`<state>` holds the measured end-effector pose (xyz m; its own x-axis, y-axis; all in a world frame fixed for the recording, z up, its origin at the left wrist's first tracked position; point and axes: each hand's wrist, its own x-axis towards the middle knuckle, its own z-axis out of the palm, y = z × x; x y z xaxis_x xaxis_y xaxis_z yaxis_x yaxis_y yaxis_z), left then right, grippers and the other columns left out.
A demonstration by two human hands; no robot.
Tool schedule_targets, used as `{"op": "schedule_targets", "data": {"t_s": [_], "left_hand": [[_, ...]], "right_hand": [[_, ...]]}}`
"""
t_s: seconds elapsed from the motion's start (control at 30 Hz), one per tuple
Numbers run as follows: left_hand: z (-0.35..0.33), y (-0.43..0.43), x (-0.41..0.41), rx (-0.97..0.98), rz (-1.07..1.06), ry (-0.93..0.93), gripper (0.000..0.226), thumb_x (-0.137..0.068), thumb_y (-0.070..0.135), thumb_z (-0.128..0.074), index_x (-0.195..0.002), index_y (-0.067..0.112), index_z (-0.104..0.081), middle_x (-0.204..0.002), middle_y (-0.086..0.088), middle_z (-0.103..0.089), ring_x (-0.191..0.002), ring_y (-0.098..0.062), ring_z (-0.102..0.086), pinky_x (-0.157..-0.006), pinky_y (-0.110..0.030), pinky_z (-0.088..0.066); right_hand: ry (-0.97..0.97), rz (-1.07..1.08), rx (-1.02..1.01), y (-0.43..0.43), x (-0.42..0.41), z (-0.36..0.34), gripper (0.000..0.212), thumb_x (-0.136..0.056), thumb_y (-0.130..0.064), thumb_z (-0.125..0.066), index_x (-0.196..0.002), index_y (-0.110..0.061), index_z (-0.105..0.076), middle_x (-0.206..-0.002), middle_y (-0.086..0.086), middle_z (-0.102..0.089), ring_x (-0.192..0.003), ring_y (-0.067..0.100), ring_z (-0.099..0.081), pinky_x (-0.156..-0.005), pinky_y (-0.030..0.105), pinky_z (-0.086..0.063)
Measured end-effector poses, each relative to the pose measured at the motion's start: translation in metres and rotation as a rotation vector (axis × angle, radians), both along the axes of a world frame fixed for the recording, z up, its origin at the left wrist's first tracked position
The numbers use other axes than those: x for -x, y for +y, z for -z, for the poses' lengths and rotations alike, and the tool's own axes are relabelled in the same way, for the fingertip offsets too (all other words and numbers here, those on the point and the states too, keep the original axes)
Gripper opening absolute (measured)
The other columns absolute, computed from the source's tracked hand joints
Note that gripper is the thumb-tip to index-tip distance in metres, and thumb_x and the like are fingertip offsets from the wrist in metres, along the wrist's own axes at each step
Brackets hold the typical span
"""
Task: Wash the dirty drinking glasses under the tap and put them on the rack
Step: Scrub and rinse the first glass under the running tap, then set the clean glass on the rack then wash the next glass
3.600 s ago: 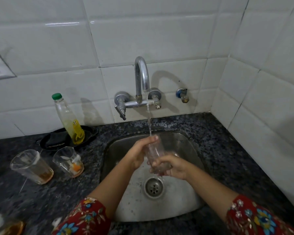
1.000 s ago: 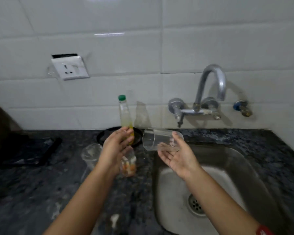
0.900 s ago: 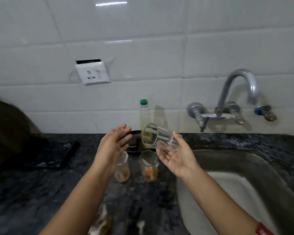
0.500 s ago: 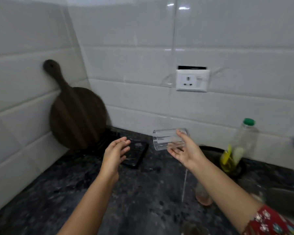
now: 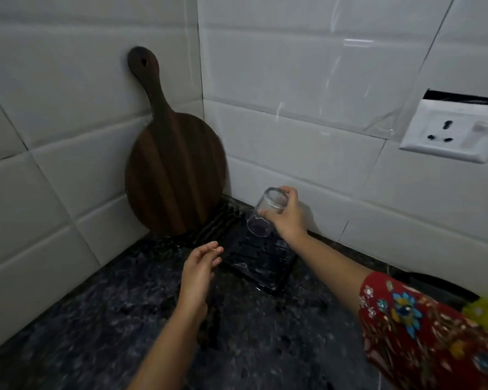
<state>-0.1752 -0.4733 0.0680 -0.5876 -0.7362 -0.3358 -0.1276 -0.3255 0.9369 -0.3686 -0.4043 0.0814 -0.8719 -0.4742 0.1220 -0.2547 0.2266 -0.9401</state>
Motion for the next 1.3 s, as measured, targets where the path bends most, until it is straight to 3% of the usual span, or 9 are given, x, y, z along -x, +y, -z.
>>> {"op": "schedule_targets", "data": {"t_s": [0.1,0.2,0.6,0.77,0.83,0.93,1.0,1.17,1.3], "left_hand": [[0.006,-0.003,0.004,-0.006,-0.012,-0.002,0.016,-0.098,0.023,-0.054,-0.111,0.023,-0.062,-0.113,0.006,-0.065,-0.098,-0.006,-0.059,-0.097,-0.034,-0.04],[0.009,-0.003,0.008,-0.001,-0.012,0.002,0.018,-0.097,0.024,-0.055,-0.114,0.022,-0.062,-0.112,0.008,-0.064,-0.1,-0.006,-0.06,-0.091,-0.03,-0.04],[0.015,-0.003,0.008,0.016,-0.048,0.034,0.023,-0.096,0.021,-0.057,-0.119,0.017,-0.062,-0.112,0.006,-0.065,-0.101,-0.007,-0.06,-0.074,-0.018,-0.042],[0.0,0.006,0.001,0.071,-0.061,0.079,0.019,-0.098,0.018,-0.054,-0.116,0.017,-0.061,-0.119,-0.002,-0.065,-0.101,-0.008,-0.061,-0.074,-0.016,-0.043],[-0.014,0.018,-0.005,0.1,-0.04,0.118,0.018,-0.098,0.019,-0.053,-0.115,0.018,-0.061,-0.12,-0.003,-0.065,-0.099,-0.008,-0.061,-0.073,-0.016,-0.042],[-0.038,0.048,-0.016,0.125,0.032,0.168,0.018,-0.099,0.02,-0.052,-0.115,0.02,-0.06,-0.118,-0.001,-0.067,-0.099,-0.007,-0.062,-0.073,-0.017,-0.043],[-0.051,0.077,-0.024,0.145,0.111,0.205,0.017,-0.099,0.018,-0.051,-0.113,0.021,-0.061,-0.113,0.0,-0.069,-0.096,-0.006,-0.064,-0.075,-0.017,-0.045],[-0.061,0.156,-0.054,0.151,0.374,0.27,0.017,-0.098,0.011,-0.051,-0.107,0.017,-0.064,-0.1,-0.001,-0.071,-0.088,-0.007,-0.067,-0.073,-0.013,-0.049],[-0.037,0.203,-0.08,0.158,0.51,0.255,0.02,-0.098,0.006,-0.049,-0.113,0.008,-0.063,-0.101,-0.005,-0.071,-0.084,-0.001,-0.068,-0.071,-0.009,-0.047]], "right_hand": [[0.172,-0.091,-0.123,-0.015,0.003,0.008,0.07,-0.072,-0.014,-0.081,-0.129,-0.014,-0.04,-0.112,0.001,-0.053,-0.099,0.014,-0.051,-0.074,0.013,-0.036],[0.273,-0.132,-0.197,-0.022,0.006,0.018,0.072,-0.069,-0.016,-0.083,-0.129,-0.013,-0.042,-0.118,0.009,-0.059,-0.107,0.022,-0.057,-0.079,0.016,-0.038],[0.267,-0.103,-0.244,-0.03,0.011,0.034,0.076,-0.068,-0.02,-0.084,-0.131,-0.014,-0.041,-0.12,0.009,-0.061,-0.112,0.023,-0.056,-0.085,0.02,-0.039],[0.119,-0.089,-0.257,-0.01,-0.002,0.019,0.095,-0.073,-0.024,-0.081,-0.146,-0.013,-0.021,-0.135,0.011,-0.05,-0.122,0.024,-0.05,-0.097,0.03,-0.04],[0.016,-0.04,-0.183,0.012,-0.017,-0.001,0.08,-0.08,-0.023,-0.074,-0.144,-0.015,-0.026,-0.127,0.006,-0.053,-0.112,0.019,-0.053,-0.089,0.028,-0.043],[-0.165,-0.01,-0.036,0.061,-0.051,-0.045,0.033,-0.087,-0.018,-0.064,-0.118,-0.013,-0.055,-0.104,0.004,-0.064,-0.081,0.01,-0.059,-0.063,0.021,-0.045],[-0.265,-0.061,0.015,0.101,-0.076,-0.069,0.014,-0.091,-0.015,-0.058,-0.105,-0.014,-0.061,-0.09,0.002,-0.067,-0.071,0.009,-0.06,-0.061,0.02,-0.043],[-0.274,-0.229,-0.12,0.209,-0.14,-0.099,0.012,-0.096,-0.023,-0.052,-0.102,-0.022,-0.063,-0.087,-0.006,-0.072,-0.073,0.008,-0.067,-0.064,0.017,-0.046],[-0.151,-0.186,-0.175,0.29,-0.181,-0.087,0.014,-0.093,-0.017,-0.057,-0.104,-0.017,-0.065,-0.096,0.001,-0.072,-0.086,0.013,-0.067,-0.074,0.022,-0.049]]}}
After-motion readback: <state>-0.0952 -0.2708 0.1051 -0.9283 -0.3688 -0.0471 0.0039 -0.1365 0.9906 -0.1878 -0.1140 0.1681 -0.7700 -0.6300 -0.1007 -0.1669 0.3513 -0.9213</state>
